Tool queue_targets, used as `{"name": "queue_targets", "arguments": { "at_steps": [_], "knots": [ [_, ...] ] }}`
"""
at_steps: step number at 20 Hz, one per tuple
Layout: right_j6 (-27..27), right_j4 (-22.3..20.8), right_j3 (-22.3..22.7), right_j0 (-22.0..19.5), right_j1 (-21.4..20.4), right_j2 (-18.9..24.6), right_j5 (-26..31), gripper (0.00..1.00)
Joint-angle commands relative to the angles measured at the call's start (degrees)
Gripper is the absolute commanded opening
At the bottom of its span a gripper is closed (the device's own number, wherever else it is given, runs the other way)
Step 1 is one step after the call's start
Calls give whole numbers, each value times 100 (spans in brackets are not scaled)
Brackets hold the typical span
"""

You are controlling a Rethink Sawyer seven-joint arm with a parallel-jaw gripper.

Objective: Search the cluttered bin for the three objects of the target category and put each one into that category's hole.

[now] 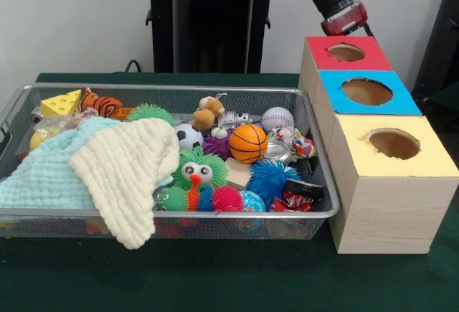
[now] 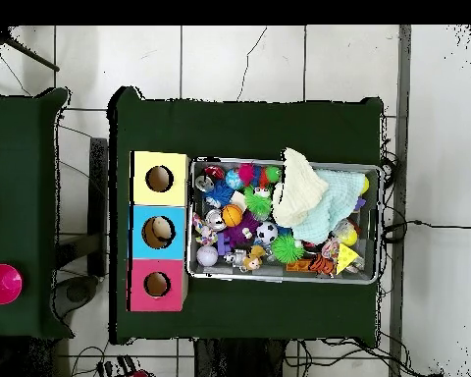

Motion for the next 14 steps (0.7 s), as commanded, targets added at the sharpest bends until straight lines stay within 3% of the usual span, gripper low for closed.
{"name": "queue_targets", "arguments": {
  "at_steps": [1,7,10,14],
  "knots": [
    [134,-314,2451,-33,895,384,2499,100],
    [483,-567,2519,-361,760,590,2742,100],
    [553,-854,2445,-583,856,633,2695,100],
    [640,-913,2410,-712,942,771,2628,100]
  ]
}}
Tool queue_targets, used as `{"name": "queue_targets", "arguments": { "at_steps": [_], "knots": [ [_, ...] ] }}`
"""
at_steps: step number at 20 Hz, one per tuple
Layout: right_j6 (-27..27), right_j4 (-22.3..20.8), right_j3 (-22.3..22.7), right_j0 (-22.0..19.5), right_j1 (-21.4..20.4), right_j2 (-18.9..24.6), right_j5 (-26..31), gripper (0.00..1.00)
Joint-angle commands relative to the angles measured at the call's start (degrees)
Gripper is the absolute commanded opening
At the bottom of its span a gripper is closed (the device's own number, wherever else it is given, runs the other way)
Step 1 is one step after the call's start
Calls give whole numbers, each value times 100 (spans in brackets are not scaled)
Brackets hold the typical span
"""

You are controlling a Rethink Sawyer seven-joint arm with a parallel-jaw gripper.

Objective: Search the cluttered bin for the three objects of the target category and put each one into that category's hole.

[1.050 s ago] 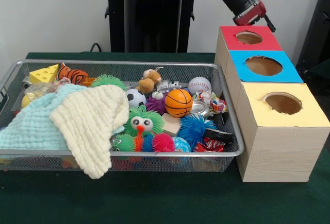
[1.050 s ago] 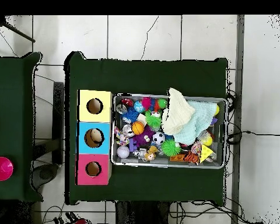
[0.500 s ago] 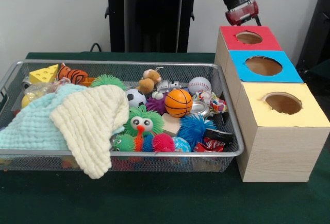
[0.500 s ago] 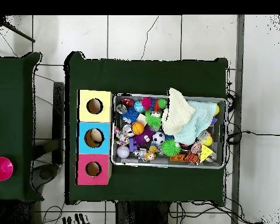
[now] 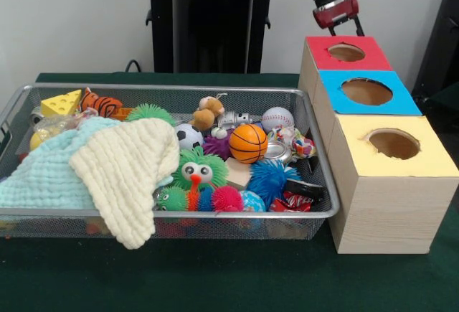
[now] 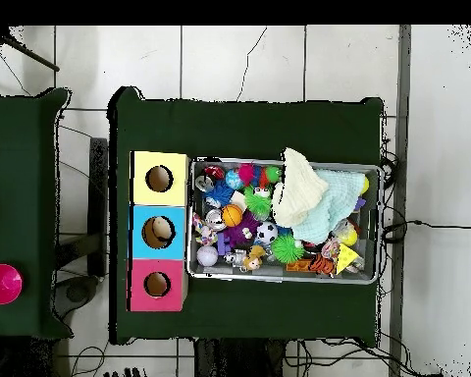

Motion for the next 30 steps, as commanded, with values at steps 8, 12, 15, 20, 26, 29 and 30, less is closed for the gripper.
{"name": "queue_targets", "arguments": {
  "at_steps": [8,12,15,20,26,29,30],
  "knots": [
    [395,-312,2135,-407,1155,533,2490,100],
    [0,-40,2327,-375,938,445,2949,100],
    [-145,-103,2385,-492,898,392,3163,100],
    [-132,-203,2419,-525,947,355,3259,100],
    [-456,-644,2344,-732,1050,3,3412,100],
    [-507,-924,2269,-812,1133,-167,3403,100],
    [-523,-1025,2239,-837,1149,-223,3396,100]
  ]
}}
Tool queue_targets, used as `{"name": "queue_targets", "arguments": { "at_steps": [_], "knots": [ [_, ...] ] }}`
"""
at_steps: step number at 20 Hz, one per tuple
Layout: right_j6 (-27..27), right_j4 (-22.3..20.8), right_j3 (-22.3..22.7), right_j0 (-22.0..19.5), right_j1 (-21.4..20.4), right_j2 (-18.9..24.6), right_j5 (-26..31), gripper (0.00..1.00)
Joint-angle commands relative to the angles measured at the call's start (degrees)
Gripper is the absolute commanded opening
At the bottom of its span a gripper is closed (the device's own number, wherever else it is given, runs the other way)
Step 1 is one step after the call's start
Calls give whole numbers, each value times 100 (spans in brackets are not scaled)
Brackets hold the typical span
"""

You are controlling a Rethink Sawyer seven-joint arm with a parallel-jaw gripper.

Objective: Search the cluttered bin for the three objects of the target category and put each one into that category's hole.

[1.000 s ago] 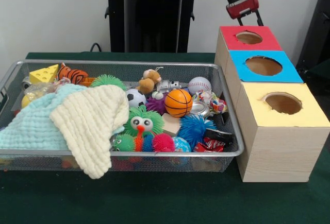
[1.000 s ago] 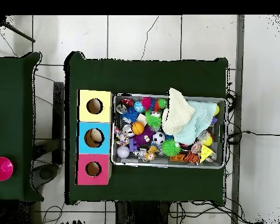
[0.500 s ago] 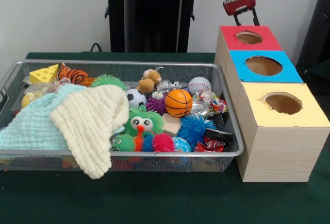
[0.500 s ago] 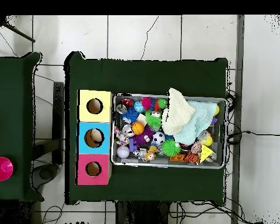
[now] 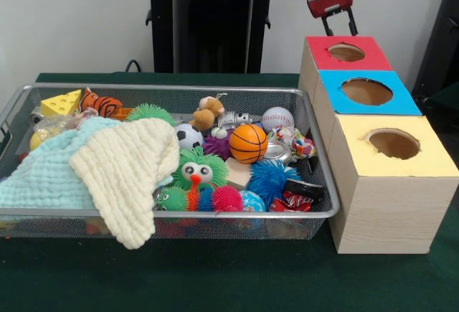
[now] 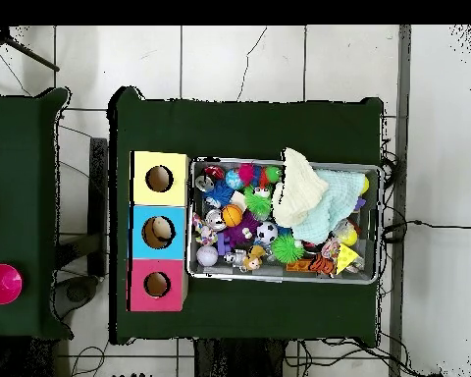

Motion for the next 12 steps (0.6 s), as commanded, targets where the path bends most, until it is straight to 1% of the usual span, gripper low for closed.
{"name": "queue_targets", "arguments": {
  "at_steps": [1,6,10,12],
  "knots": [
    [-533,-938,1715,-339,1544,-390,3091,100],
    [-440,-1527,1558,-498,1680,-522,3098,100],
    [-181,-2055,1470,-685,1757,-510,3036,100],
    [-88,-2229,1477,-751,1745,-506,3011,100]
  ]
}}
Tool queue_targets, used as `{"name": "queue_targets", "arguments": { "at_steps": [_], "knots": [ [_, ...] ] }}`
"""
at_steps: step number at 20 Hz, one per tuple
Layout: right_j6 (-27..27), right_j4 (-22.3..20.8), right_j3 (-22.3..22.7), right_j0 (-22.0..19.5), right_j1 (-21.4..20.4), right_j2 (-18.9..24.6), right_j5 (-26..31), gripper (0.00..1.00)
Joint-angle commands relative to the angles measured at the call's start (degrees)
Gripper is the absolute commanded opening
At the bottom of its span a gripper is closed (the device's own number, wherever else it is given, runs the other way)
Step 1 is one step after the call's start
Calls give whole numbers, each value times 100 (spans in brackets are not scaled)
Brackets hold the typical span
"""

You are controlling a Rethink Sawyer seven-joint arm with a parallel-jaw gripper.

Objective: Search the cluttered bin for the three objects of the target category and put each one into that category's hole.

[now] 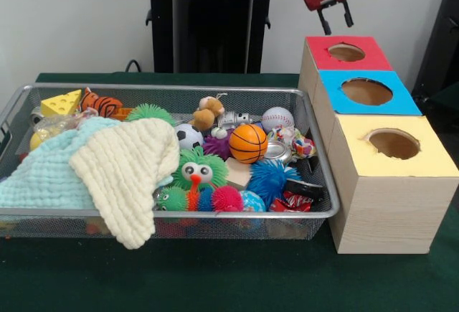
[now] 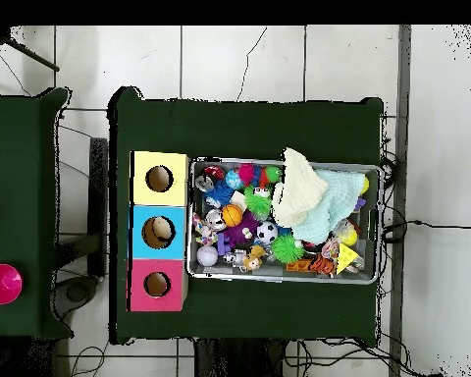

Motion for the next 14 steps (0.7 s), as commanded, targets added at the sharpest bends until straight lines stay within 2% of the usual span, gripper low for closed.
{"name": "queue_targets", "arguments": {
  "at_steps": [1,5,14],
  "knots": [
    [-65,-1240,1505,-439,1731,-339,3037,100],
    [-110,-1389,1477,-588,1729,-474,3039,100],
    [-355,-2001,994,-875,1904,-953,2897,100]
  ]
}}
